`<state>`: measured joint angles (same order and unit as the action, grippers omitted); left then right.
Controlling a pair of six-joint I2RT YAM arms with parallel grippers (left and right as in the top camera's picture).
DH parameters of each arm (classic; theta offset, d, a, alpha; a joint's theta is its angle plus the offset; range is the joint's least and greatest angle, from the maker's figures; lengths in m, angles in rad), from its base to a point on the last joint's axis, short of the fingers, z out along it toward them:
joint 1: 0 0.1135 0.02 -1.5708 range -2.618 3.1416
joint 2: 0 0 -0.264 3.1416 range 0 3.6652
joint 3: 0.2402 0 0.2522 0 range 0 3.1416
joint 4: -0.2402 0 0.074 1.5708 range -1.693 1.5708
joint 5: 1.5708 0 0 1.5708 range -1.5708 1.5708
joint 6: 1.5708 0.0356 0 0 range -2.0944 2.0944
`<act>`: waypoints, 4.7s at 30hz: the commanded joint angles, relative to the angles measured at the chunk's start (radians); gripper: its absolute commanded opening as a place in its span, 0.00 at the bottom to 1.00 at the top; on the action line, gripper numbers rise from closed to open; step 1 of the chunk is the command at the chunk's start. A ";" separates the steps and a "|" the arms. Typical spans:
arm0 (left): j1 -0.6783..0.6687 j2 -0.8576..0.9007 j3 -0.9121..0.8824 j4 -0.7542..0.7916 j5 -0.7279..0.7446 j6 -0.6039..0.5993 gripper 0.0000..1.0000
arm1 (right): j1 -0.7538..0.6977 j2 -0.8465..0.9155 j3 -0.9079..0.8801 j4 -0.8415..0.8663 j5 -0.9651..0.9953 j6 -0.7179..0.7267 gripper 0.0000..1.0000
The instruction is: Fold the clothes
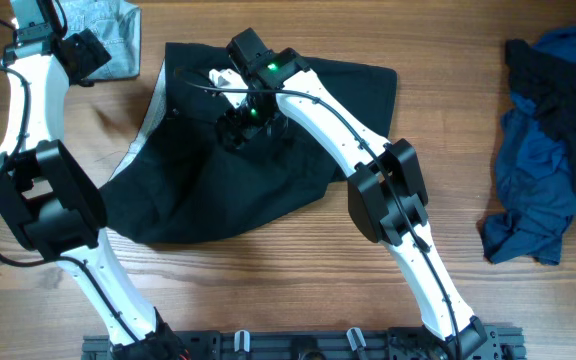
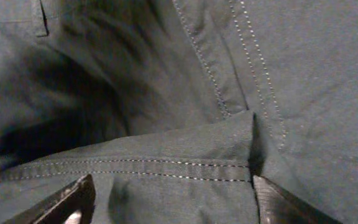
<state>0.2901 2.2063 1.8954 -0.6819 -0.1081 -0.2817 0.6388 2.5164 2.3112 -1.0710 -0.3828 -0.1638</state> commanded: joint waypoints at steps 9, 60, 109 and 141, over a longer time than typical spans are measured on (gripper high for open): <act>0.003 -0.041 0.004 0.000 -0.013 0.013 1.00 | 0.004 0.014 0.000 -0.022 -0.018 0.003 0.23; 0.003 -0.041 0.004 0.027 -0.013 0.013 1.00 | -0.072 -0.457 -0.009 -0.538 0.018 0.799 0.04; -0.175 -0.041 0.004 -0.232 0.599 0.223 0.95 | -0.167 -0.496 -0.389 -0.420 0.174 0.711 0.76; -0.334 -0.013 -0.026 -0.344 0.586 0.226 1.00 | -0.306 -0.281 -0.389 -0.434 -0.013 0.047 0.81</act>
<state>-0.0406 2.2063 1.8801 -1.0386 0.4728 -0.0647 0.3317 2.2219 1.9236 -1.4822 -0.3168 0.0029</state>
